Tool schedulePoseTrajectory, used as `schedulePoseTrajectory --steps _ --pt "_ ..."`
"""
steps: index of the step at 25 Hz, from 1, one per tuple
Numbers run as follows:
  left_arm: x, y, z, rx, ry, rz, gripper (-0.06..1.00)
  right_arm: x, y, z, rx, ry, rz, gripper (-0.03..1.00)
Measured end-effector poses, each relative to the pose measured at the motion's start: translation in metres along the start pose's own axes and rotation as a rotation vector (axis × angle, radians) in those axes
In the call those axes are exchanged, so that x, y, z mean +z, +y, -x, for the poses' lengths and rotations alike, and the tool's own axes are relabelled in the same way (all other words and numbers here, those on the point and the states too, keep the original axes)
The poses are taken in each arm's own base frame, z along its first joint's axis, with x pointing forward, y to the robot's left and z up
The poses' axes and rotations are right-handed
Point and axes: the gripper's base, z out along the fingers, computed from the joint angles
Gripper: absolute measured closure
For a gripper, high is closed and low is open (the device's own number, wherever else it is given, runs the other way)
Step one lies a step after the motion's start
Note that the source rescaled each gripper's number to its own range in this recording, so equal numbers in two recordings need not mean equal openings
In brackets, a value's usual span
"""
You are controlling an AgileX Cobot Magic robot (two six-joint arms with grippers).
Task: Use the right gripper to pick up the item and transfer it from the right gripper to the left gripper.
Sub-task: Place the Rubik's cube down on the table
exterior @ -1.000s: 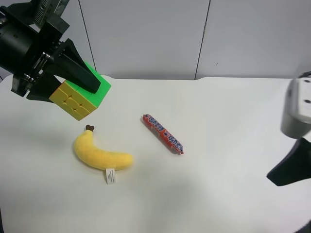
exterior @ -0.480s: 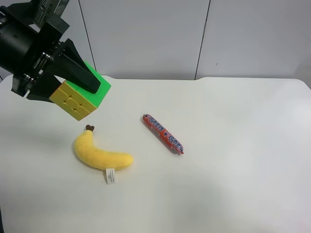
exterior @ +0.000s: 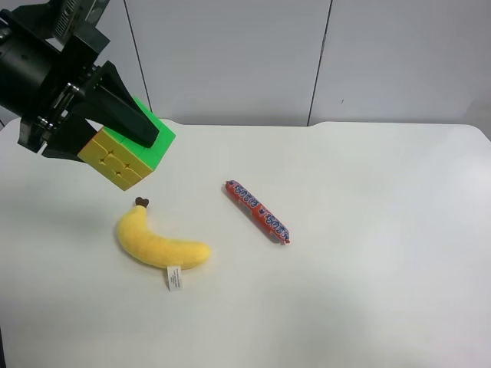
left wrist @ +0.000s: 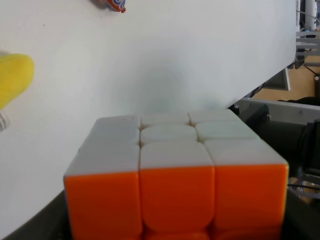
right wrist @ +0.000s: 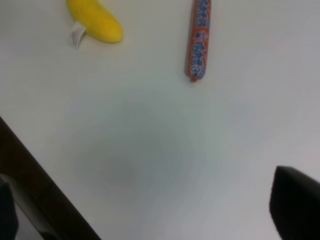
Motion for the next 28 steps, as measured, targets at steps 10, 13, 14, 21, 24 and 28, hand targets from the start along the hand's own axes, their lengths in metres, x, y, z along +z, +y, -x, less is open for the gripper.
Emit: schedulePoseTrajectory --steps 10,13,14,21,24,28 --pt "0.000 0.000 0.000 0.000 -0.001 0.000 0.94 -0.010 0.000 -0.007 0.063 -0.088 -0.101 -0.03" --pt "0.000 0.000 0.000 0.000 -0.001 0.000 0.94 -0.015 0.002 -0.010 0.127 -0.141 -0.213 -0.03" --pt "0.000 0.000 0.000 0.000 -0.001 0.000 0.94 -0.017 0.002 -0.011 0.151 -0.156 -0.256 -0.03" --pt "0.000 0.000 0.000 0.024 -0.005 0.001 0.94 -0.016 0.004 -0.011 0.291 -0.172 -0.484 -0.03" --pt "0.000 0.000 0.001 0.053 -0.009 0.005 0.94 -0.016 0.004 -0.011 0.313 -0.173 -0.517 -0.03" --pt "0.000 0.005 0.003 0.109 -0.029 0.058 0.94 -0.016 0.004 -0.011 0.314 -0.173 -0.520 -0.03"
